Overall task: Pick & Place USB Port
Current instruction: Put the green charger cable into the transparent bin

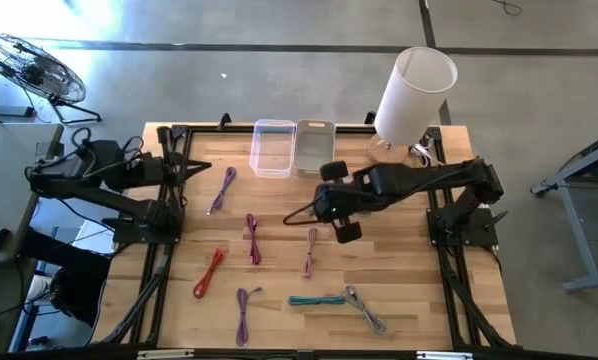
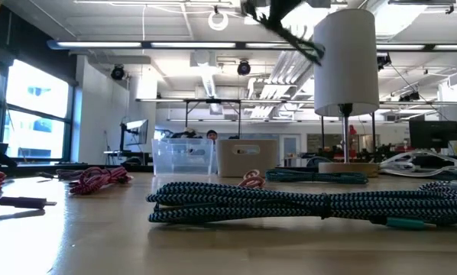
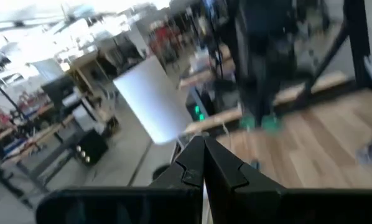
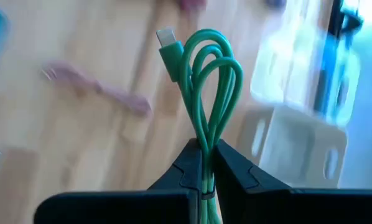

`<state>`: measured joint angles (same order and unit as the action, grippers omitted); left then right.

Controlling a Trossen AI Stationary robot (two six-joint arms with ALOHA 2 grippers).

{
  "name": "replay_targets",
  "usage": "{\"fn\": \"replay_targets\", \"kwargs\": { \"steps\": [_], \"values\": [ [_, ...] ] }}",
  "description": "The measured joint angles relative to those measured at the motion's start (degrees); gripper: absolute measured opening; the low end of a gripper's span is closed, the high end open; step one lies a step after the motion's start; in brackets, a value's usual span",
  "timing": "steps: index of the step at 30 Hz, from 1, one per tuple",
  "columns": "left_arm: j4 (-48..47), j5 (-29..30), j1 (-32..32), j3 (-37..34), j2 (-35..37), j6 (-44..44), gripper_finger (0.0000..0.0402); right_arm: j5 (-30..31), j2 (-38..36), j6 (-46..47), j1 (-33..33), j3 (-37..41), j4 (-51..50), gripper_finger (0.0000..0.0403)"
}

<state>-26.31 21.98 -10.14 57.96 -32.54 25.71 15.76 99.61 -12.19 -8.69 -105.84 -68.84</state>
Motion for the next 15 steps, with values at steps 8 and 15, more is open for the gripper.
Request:
{"fn": "replay_targets", "kwargs": {
  "steps": [8,15],
  "values": [
    [-2.6,-1.5,0.0,5.8,-4.4,2.5,0.0019,0.3,0.0,-1.8,0.0,-9.6,0.6,0.0013],
    [-2.2,-0.4,0.0,5.9,-6.8,4.0,0.0126,-4.4,0.0,-6.3,-0.4,-11.2,9.8,0.0013]
  ]
}}
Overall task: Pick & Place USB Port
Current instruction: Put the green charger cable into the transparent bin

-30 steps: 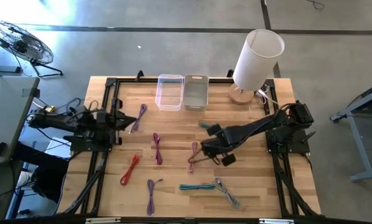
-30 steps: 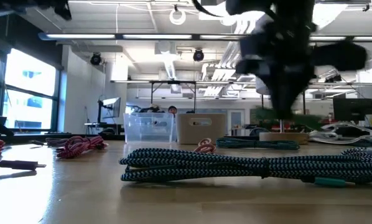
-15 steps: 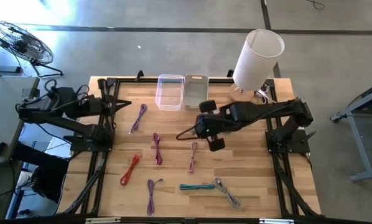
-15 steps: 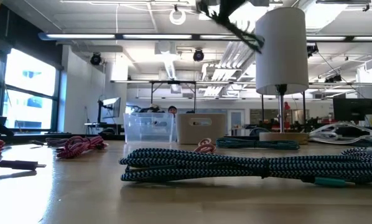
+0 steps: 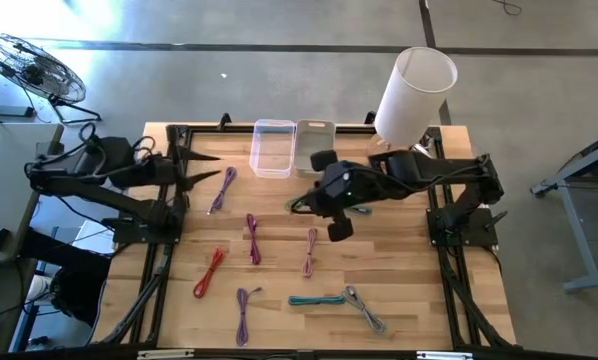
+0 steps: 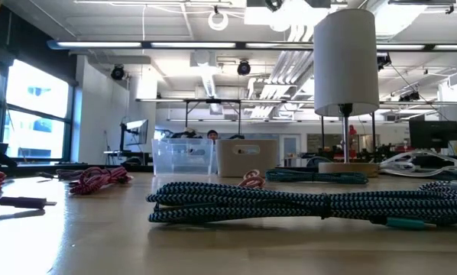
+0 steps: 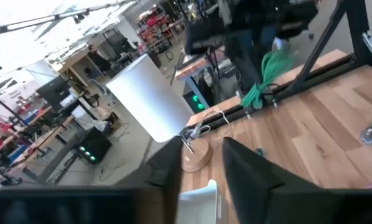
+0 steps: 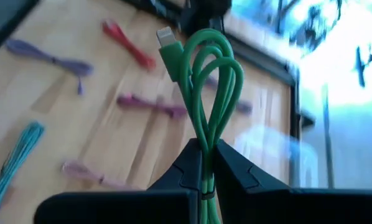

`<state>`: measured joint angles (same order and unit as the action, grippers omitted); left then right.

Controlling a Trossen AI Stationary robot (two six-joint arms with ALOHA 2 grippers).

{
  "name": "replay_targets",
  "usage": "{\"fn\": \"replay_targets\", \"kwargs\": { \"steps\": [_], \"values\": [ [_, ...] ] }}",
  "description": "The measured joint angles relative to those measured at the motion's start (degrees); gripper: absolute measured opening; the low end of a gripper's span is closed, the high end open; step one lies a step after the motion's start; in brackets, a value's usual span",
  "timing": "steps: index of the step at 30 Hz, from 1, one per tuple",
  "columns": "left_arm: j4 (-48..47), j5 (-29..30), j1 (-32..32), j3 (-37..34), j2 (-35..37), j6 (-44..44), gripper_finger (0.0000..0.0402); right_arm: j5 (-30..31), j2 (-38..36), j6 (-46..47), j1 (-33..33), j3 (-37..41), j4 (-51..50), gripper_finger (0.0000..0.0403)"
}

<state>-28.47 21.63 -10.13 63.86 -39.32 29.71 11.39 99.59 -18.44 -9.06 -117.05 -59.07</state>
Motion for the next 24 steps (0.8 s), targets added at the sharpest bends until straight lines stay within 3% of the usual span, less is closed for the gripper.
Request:
{"fn": "replay_targets", "kwargs": {
  "steps": [4,7,17,24],
  "values": [
    [2.1,0.0,0.0,0.0,-2.1,1.5,0.0183,-2.3,0.0,-3.4,0.4,0.0,6.3,0.0013],
    [5.5,0.0,0.0,0.0,-4.3,3.0,0.0204,-6.5,0.0,-5.4,1.0,0.0,11.6,0.0013],
    [15.0,-6.5,0.0,0.0,-10.6,1.6,0.0209,-13.5,0.0,-7.6,1.7,0.0,21.5,0.0013],
    [18.2,-12.5,0.0,0.0,-13.6,-1.4,0.0209,-13.8,-0.3,-8.8,2.3,0.0,24.8,0.0013]
  ]
}}
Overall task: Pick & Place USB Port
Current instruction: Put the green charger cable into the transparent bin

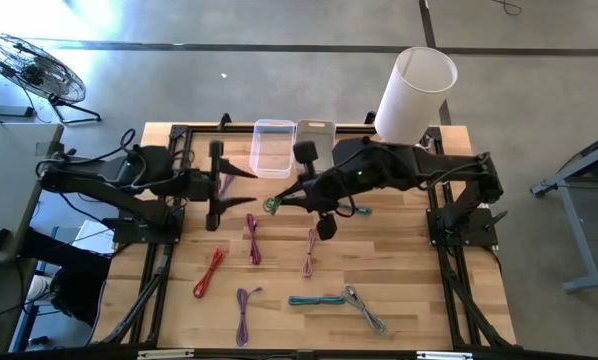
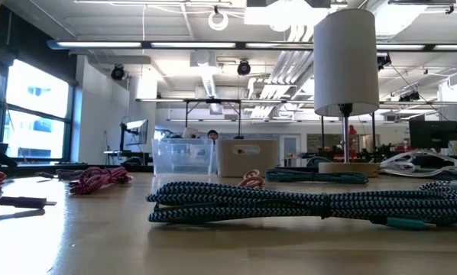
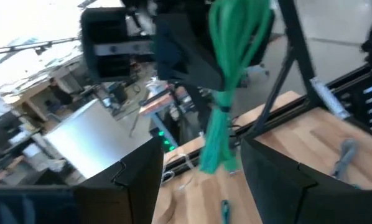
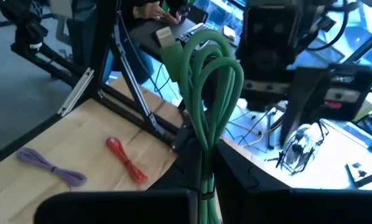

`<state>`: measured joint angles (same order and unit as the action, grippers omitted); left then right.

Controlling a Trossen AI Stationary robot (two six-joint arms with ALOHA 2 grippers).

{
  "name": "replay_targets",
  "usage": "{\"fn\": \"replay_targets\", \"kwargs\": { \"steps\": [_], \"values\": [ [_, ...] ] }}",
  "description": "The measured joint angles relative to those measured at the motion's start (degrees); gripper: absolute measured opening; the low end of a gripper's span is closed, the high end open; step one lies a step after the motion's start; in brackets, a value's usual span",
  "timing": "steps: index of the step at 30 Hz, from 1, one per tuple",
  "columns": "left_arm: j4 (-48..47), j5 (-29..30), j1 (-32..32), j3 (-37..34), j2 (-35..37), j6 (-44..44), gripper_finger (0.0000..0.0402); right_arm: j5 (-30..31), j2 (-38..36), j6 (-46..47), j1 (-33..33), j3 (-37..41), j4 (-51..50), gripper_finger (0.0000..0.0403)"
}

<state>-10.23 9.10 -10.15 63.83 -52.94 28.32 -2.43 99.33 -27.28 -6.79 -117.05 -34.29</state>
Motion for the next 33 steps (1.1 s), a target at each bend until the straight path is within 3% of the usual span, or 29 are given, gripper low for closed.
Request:
{"fn": "replay_targets", "kwargs": {
  "steps": [5,14,33],
  "values": [
    [2.8,-1.5,0.0,0.0,-1.4,-1.2,0.0209,-0.1,0.0,1.1,0.7,0.0,0.3,0.0013],
    [12.6,-9.8,0.0,0.0,-4.4,-1.9,0.0209,-0.1,0.0,1.5,1.5,0.0,0.3,0.0013],
    [18.3,-8.8,0.0,0.0,-8.0,-0.1,0.0209,0.0,0.3,2.6,1.9,1.1,-0.2,0.0013]
  ]
}}
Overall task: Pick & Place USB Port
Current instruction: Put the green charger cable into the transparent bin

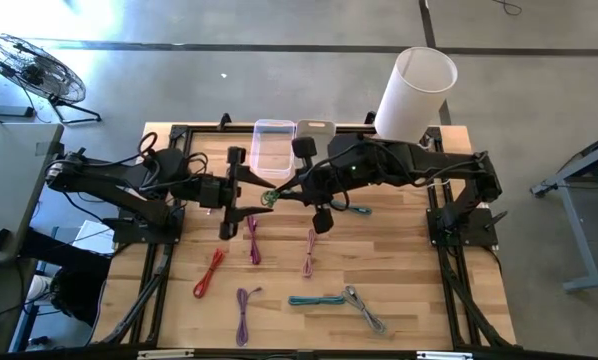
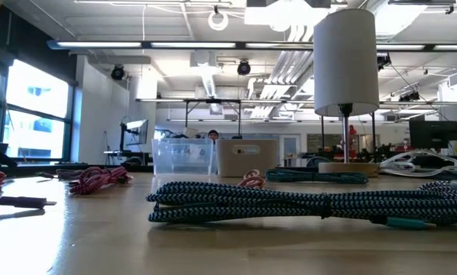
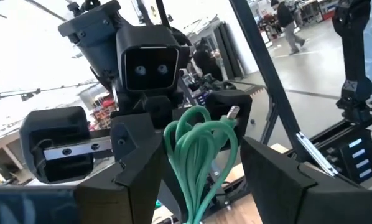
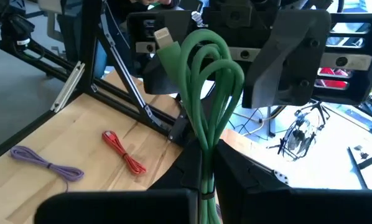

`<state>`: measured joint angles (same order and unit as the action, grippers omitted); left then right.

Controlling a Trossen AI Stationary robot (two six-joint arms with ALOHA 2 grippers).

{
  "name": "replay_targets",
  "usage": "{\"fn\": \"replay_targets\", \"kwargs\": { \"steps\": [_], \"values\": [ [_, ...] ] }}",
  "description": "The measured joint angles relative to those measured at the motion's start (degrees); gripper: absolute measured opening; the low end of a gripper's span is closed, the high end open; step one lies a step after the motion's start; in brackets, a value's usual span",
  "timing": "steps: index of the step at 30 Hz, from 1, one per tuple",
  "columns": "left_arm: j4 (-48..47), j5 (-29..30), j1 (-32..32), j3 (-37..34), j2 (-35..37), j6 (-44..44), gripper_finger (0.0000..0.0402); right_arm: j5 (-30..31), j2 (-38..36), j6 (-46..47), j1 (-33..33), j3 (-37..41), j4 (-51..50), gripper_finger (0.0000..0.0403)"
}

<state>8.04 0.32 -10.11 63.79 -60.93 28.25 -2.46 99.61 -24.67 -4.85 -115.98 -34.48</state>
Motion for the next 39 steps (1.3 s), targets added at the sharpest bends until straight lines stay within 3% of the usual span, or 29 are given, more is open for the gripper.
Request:
{"fn": "replay_targets", "kwargs": {
  "steps": [21,25,31,34,39],
  "values": [
    [0.9,-5.4,0.0,0.0,-0.9,0.4,0.0206,-1.7,0.3,1.2,0.0,0.0,1.4,0.0013],
    [0.8,-5.3,0.0,0.0,-0.9,0.7,0.0166,-2.5,0.8,1.7,0.0,-0.1,1.2,0.0013],
    [0.7,-5.3,0.0,0.0,-1.2,4.2,0.0029,-2.6,1.4,1.9,0.0,-0.1,0.8,0.0012],
    [0.9,-5.3,0.0,0.0,-1.2,5.1,0.0027,-2.3,1.4,2.2,0.0,-0.1,0.9,0.0019],
    [0.9,-4.3,0.0,0.0,-1.2,5.5,0.0027,2.3,1.3,6.0,-0.1,-0.1,1.3,0.0082]
  ]
}}
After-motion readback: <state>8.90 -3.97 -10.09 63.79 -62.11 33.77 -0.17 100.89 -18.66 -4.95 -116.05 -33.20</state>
